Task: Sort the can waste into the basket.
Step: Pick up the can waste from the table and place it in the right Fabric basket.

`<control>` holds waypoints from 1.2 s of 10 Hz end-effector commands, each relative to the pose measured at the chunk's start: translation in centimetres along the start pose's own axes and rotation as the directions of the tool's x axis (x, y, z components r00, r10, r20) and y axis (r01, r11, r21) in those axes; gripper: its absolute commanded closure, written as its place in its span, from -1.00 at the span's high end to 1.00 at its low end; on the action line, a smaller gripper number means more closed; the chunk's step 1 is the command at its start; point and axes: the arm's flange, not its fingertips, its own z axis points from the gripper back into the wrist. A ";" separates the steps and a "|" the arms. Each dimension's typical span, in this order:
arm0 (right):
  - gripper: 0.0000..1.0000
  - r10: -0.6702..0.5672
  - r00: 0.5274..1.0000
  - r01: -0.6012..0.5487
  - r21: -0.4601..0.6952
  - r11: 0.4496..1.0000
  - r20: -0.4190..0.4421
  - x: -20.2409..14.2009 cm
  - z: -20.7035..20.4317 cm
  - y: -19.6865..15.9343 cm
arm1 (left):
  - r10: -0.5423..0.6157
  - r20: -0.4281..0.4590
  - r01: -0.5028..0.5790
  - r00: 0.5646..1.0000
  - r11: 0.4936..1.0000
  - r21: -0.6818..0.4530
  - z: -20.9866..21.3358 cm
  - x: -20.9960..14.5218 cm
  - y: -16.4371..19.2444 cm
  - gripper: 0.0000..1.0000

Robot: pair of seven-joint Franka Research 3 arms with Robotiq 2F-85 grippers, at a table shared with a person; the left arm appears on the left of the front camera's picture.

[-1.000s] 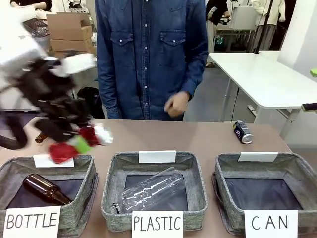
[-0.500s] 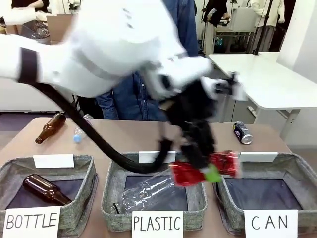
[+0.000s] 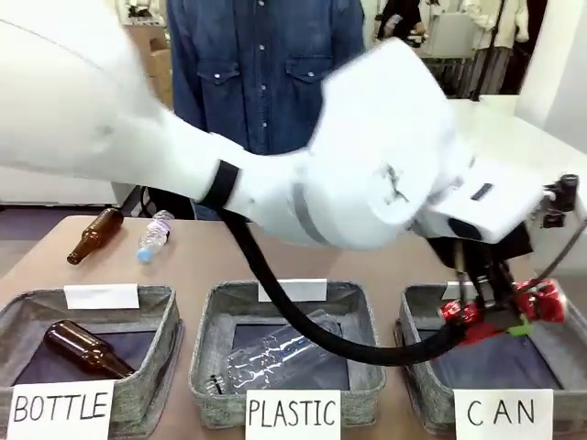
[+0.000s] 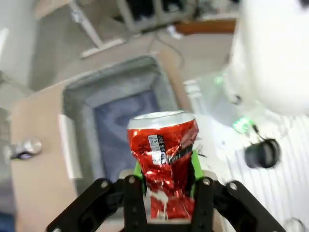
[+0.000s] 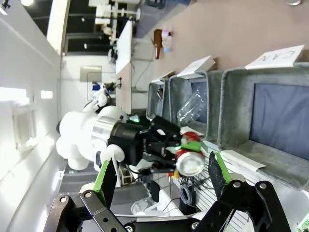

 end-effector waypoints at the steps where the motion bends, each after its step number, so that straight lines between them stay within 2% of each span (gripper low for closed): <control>1: 1.00 -0.017 1.000 0.017 0.013 1.000 0.014 0.3 0.0 0.2 | 0.006 -0.002 -0.006 1.000 0.994 0.105 -2.0 0.8 1.9 -0.22; 3: 1.00 -0.017 1.000 0.017 0.013 1.000 0.014 0.3 0.0 0.2 | 0.030 -0.057 -0.022 0.998 0.989 0.145 -2.6 -0.3 4.2 -0.22; 5: 1.00 -0.017 1.000 0.017 0.013 1.000 0.014 0.3 0.0 0.2 | 0.046 -0.080 -0.034 0.996 0.989 0.140 -2.4 -0.4 4.9 -0.22; 6: 1.00 -0.017 1.000 0.017 0.013 1.000 0.014 0.3 0.0 0.2 | 0.045 -0.114 -0.030 0.992 0.991 0.134 -2.5 -0.1 5.3 0.62; 7: 1.00 -0.017 1.000 0.017 0.013 1.000 0.014 0.3 0.0 0.2 | 0.043 -0.113 -0.028 0.993 0.991 0.131 -2.4 0.1 5.5 0.94; 8: 1.00 -0.017 1.000 0.017 0.013 1.000 0.014 0.3 0.0 0.2 | 0.045 -0.108 -0.031 0.993 0.990 0.135 -2.3 0.2 5.8 1.00; 10: 1.00 -0.017 1.000 0.017 0.013 1.000 0.014 0.3 0.0 0.2 | 0.051 -0.101 -0.037 0.994 0.990 0.137 -2.2 -0.2 5.6 1.00; 12: 1.00 -0.017 1.000 0.017 0.013 1.000 0.014 0.3 0.0 0.2 | 0.129 -0.135 -0.115 0.983 0.988 0.102 -1.0 -0.8 5.6 1.00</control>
